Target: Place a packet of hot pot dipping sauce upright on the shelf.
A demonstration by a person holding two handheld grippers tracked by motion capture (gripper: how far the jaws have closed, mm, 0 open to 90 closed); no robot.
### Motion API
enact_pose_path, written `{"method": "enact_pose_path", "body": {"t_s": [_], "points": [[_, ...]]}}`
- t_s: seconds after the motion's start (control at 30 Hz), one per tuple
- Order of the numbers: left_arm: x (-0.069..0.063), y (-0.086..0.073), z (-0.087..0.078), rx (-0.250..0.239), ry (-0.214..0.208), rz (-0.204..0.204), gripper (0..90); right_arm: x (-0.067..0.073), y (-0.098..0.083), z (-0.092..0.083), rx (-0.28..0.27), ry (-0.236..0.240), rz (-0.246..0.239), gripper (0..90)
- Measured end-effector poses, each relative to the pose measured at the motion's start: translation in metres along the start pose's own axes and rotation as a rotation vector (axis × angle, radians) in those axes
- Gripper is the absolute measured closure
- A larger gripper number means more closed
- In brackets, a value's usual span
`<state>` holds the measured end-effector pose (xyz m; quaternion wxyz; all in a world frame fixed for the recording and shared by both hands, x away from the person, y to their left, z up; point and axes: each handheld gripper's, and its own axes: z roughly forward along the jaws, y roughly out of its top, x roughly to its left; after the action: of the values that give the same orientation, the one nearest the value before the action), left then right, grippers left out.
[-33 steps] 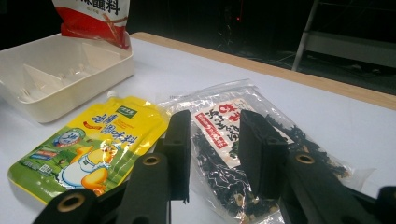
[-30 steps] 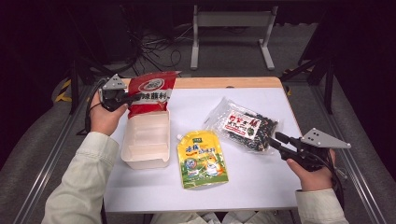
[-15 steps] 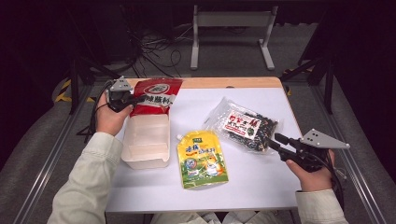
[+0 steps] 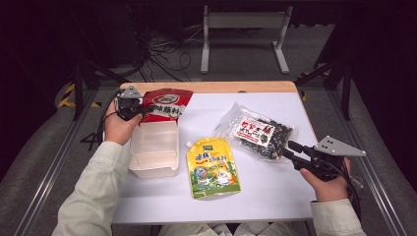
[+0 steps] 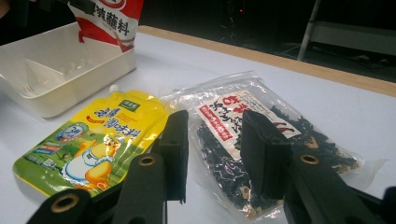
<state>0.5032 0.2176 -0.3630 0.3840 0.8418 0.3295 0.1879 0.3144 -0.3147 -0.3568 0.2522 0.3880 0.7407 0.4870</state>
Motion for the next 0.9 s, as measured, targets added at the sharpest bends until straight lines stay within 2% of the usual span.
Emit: {"method": "enact_pose_path", "body": {"t_s": [0.03, 0.1, 0.27, 0.47, 0.57, 0.67, 0.77, 0.8, 0.83, 0.9], "points": [[0.000, 0.000, 0.000, 0.000, 0.000, 0.000, 89.9, 0.000, 0.000, 0.000, -0.001, 0.001, 0.001, 61.6], [0.002, -0.002, 0.001, 0.019, -0.007, -0.030, 89.9, 0.000, 0.000, 0.000, 0.000, 0.001, 0.001, 61.6], [0.004, -0.005, 0.002, 0.031, -0.011, -0.082, 89.8, 0.000, -0.001, 0.002, 0.007, 0.002, 0.003, 61.4], [0.003, -0.005, 0.002, 0.043, 0.007, -0.081, 89.4, 0.000, -0.001, 0.002, 0.011, 0.004, 0.005, 61.1], [0.004, -0.007, 0.001, 0.045, 0.017, -0.094, 87.3, -0.001, -0.001, 0.002, 0.012, 0.003, 0.005, 61.0], [0.002, -0.010, -0.002, 0.010, 0.024, -0.130, 70.2, -0.002, -0.001, 0.003, 0.013, 0.006, 0.010, 60.6], [0.001, -0.012, -0.005, -0.003, 0.021, -0.139, 55.0, -0.002, -0.002, 0.004, 0.015, 0.007, 0.008, 60.6], [0.000, -0.012, -0.007, -0.007, 0.026, -0.143, 55.0, -0.002, -0.002, 0.005, 0.017, 0.009, 0.008, 60.4], [-0.001, -0.012, -0.008, -0.009, 0.027, -0.145, 48.1, -0.002, -0.002, 0.005, 0.020, 0.008, 0.009, 60.1], [-0.003, -0.012, -0.013, -0.019, 0.028, -0.148, 40.7, -0.002, -0.002, 0.006, 0.023, 0.010, 0.007, 59.6]]}}
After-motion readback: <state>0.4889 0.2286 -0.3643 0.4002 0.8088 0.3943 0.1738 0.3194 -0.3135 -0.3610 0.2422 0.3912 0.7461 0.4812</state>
